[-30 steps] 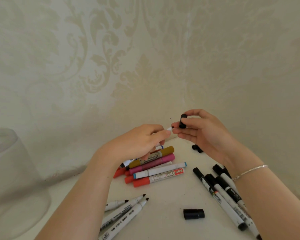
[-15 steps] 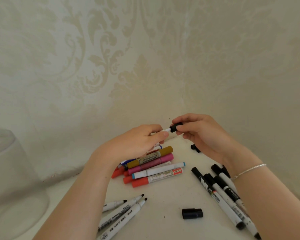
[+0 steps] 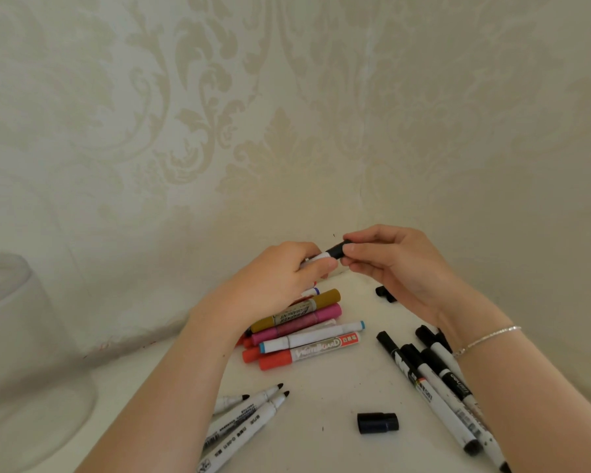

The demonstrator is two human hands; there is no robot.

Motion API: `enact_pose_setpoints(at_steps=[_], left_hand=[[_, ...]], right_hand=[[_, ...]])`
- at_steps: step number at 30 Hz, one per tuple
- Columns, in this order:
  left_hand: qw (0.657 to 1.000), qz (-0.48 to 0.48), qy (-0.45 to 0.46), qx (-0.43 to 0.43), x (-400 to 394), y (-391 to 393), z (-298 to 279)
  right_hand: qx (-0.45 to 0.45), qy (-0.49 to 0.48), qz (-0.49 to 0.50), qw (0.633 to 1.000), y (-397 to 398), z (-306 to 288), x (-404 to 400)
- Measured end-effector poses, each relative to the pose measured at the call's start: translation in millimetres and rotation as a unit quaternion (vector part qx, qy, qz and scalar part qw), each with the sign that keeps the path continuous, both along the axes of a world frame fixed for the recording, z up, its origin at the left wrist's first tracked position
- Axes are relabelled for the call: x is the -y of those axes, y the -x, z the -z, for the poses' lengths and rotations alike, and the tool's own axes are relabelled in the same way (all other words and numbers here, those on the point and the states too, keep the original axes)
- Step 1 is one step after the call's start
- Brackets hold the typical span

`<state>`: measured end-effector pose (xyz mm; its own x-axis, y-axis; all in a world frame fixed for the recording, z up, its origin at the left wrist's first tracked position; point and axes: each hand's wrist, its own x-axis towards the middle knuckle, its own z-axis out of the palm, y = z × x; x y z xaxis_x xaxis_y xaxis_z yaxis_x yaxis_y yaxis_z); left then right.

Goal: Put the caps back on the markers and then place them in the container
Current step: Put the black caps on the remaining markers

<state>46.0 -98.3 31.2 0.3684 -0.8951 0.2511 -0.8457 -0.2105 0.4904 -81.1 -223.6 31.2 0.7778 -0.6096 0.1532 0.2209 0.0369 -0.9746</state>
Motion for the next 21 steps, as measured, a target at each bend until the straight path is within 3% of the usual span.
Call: enact_pose_setpoints(at_steps=[10, 15, 18, 21], left_hand=[[0.999, -0.011, 0.036, 0.021, 3.0, 6.4, -1.6], [0.999, -0.023, 0.027, 0.012, 11.0, 18.0, 8.4], [0.995, 0.02, -0.044, -0.082, 13.1, 33.0, 7.2], [0.981, 0.044, -0.173, -0.081, 6.6, 33.7, 5.1]], right_hand=[[0.025, -0.053, 0.005, 0.998, -2.6, 1.2, -2.3], [-0.031, 0.004, 0.044, 0.999, -4.4, 1.0, -3.5], [-0.07, 0.04, 0.086, 0.993, 4.3, -6.9, 5.1], [-0.176, 0.151, 0.157, 0.96, 20.0, -14.0, 22.8]])
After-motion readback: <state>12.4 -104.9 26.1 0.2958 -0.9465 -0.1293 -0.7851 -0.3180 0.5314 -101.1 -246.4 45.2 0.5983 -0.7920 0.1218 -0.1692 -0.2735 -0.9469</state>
